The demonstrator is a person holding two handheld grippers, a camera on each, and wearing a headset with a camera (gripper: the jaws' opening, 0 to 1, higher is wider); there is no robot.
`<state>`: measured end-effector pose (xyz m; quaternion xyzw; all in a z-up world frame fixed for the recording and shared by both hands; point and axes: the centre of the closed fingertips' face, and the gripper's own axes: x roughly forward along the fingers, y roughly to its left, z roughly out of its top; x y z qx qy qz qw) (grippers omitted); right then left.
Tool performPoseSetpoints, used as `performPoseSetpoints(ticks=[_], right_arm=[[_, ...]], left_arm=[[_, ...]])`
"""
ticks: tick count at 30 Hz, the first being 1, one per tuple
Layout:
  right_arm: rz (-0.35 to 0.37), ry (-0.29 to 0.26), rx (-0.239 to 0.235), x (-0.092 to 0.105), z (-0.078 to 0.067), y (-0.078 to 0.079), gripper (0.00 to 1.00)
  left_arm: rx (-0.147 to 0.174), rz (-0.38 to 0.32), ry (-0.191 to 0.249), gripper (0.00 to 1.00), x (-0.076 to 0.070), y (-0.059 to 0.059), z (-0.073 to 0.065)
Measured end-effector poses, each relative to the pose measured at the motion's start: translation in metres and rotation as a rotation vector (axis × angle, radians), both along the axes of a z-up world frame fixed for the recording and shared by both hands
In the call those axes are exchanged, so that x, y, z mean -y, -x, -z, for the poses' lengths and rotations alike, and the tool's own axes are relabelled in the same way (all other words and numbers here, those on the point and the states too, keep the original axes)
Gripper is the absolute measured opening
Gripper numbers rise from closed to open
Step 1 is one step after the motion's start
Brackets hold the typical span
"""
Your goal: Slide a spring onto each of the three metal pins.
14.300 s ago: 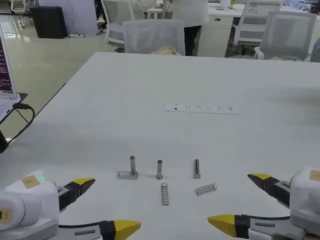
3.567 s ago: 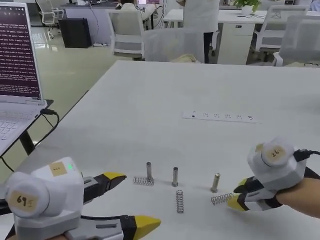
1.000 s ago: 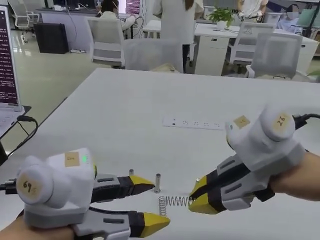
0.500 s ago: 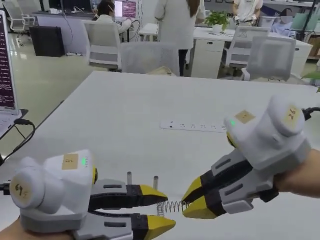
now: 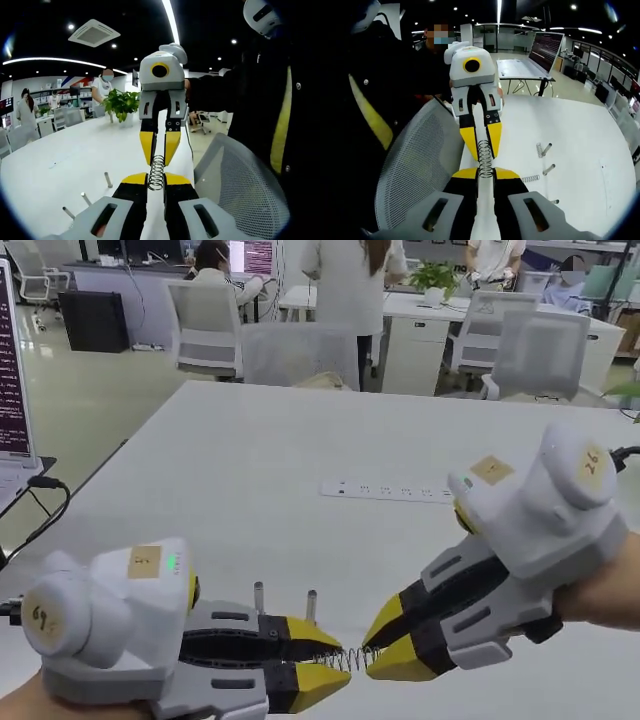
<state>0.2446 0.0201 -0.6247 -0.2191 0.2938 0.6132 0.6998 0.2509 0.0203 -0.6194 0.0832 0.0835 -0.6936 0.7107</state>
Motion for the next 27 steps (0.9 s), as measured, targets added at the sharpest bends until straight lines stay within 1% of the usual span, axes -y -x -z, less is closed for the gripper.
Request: performPoseSetpoints(ticks=[4,6,8,14,16,17,18,19,21,22,23,24,25,27], right_arm=[[0.003,-0.008,-0.001,0.001,-0.002,0.001,0.08],[0.007,-0.016,-0.003,0.001,-0.004,0.002,0.08],[0.009,-0.024,-0.004,0.001,-0.005,0.002,0.08],[0.018,-0.091,-0.044,0.002,-0.009,0.008,0.09],[0.024,-0.136,-0.056,-0.001,-0.014,0.009,0.09],[0.030,-0.157,-0.066,-0.002,-0.016,0.010,0.10],[0.038,-0.201,-0.086,-0.004,-0.022,0.011,0.10],[0.046,-0.232,-0.098,-0.006,-0.026,0.012,0.12],[0.060,-0.296,-0.122,-0.008,-0.035,0.013,0.15],[0.069,-0.318,-0.127,-0.008,-0.039,0.013,0.15],[0.078,-0.357,-0.132,-0.008,-0.044,0.012,0.14],[0.082,-0.368,-0.137,-0.008,-0.046,0.012,0.14],[0.098,-0.415,-0.149,-0.008,-0.053,0.010,0.13],[0.103,-0.435,-0.152,-0.006,-0.056,0.009,0.13]], left_arm=[[0.013,0.010,0.010,0.03,0.001,0.001,-0.002],[0.005,0.014,0.018,0.03,0.001,0.002,-0.003],[0.004,0.020,0.025,0.03,0.001,0.002,-0.004],[-0.015,0.044,0.034,0.03,0.001,0.007,-0.006],[-0.024,0.050,0.044,0.02,0.000,0.009,-0.008],[-0.036,0.052,0.060,0.02,0.000,0.009,-0.012],[-0.048,0.053,0.078,0.02,0.001,0.010,-0.015],[-0.051,0.049,0.090,0.02,0.000,0.009,-0.018],[-0.067,0.045,0.126,0.02,0.000,0.009,-0.026],[-0.072,0.044,0.138,0.02,0.000,0.009,-0.029],[-0.077,0.043,0.154,0.02,0.000,0.009,-0.033],[-0.079,0.043,0.159,0.02,0.000,0.009,-0.034],[-0.086,0.042,0.175,0.02,0.000,0.009,-0.038],[-0.094,0.039,0.196,0.02,0.001,0.008,-0.043]])
